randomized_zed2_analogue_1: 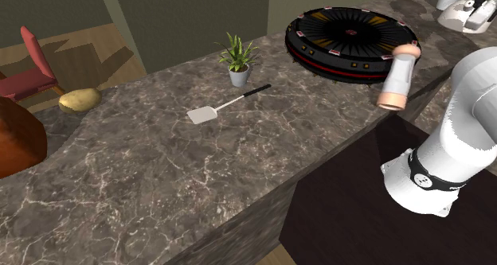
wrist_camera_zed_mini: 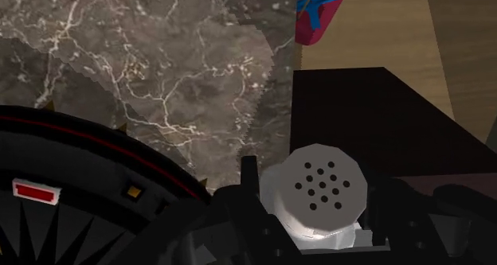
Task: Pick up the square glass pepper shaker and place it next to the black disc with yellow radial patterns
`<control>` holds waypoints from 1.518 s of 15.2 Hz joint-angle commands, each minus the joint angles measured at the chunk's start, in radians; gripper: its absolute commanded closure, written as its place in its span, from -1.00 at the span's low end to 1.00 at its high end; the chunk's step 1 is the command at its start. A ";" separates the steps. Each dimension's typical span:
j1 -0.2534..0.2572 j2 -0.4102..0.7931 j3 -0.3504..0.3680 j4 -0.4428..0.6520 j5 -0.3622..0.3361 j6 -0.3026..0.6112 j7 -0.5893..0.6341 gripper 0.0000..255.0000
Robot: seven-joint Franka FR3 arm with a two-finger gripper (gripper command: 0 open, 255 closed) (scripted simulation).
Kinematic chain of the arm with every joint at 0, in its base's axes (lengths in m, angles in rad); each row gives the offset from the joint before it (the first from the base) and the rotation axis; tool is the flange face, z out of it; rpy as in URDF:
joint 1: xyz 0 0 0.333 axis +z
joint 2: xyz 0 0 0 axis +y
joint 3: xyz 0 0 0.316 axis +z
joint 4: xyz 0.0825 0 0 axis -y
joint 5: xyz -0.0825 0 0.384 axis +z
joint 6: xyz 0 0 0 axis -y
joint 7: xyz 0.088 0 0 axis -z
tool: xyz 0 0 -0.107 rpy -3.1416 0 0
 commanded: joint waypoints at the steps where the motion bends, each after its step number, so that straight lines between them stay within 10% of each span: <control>1: -0.010 -0.014 -0.010 -0.024 -0.011 0.015 0.003 1.00; 23: -0.060 -0.129 -0.143 -0.168 -0.137 0.151 0.015 1.00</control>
